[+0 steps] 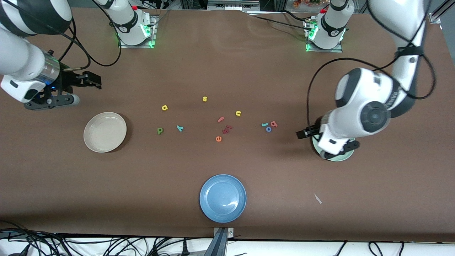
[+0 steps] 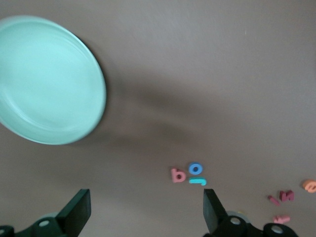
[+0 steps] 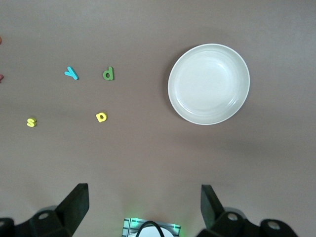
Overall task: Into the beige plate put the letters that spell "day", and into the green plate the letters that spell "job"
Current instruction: 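Reach the left gripper to pink b while the right gripper reaches yellow o, then grasp the pink b with the left gripper while the right gripper grasps yellow o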
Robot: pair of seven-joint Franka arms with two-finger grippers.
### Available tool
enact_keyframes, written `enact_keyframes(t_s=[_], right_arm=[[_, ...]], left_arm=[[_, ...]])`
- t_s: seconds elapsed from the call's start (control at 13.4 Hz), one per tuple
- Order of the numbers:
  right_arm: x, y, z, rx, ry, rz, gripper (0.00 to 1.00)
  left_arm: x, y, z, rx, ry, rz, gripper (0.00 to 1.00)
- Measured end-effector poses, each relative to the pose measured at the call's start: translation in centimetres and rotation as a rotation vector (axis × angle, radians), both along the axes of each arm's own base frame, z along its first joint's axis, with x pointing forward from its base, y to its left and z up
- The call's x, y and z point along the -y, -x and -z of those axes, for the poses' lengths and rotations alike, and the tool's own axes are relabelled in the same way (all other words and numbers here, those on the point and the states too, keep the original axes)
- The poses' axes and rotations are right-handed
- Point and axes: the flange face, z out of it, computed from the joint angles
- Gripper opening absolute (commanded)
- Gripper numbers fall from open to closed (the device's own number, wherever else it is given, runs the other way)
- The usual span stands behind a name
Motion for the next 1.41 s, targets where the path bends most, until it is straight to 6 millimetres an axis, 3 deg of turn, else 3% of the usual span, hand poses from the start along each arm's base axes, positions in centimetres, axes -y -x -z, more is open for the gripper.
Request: enact_keyframes(t_s=[0.22,0.3,0.45,0.6,0.97,1.26,1.41], right_arm=[[-1.0,0.0,2.6,0.008,-0.001,-0.010,1.00],[-1.5,0.1,3.7,0.017,-0.003,-0.013,1.00],[-3.3,0.5,6.1,0.033,-0.002,-0.008,1.00],[-5.4,1.2,8.7,0.069,-0.006,-0.010,1.00],[-6.9,5.4,18.1,0.209,-0.041,-0.027,1.00],[-8.6,10.2,25.8,0.306,-0.081,-0.036,1.00],[-9.4,11.9,29.5,0.312,-0.101,-0.046,1.00]], left_arm=[[4.5,3.3,5.9,0.036,-0.023,-0.095,0.97],[5.3,4.6,7.8,0.048,-0.027,-0.111,0.85],[6.3,7.0,11.0,0.053,-0.036,-0.115,0.65],[6.4,8.7,13.0,0.049,-0.044,-0.115,0.64],[5.8,9.7,14.9,0.099,-0.032,-0.162,0.64],[5.8,10.1,15.8,0.102,-0.034,-0.178,0.54],[6.1,10.4,16.2,0.096,-0.037,-0.172,0.54]])
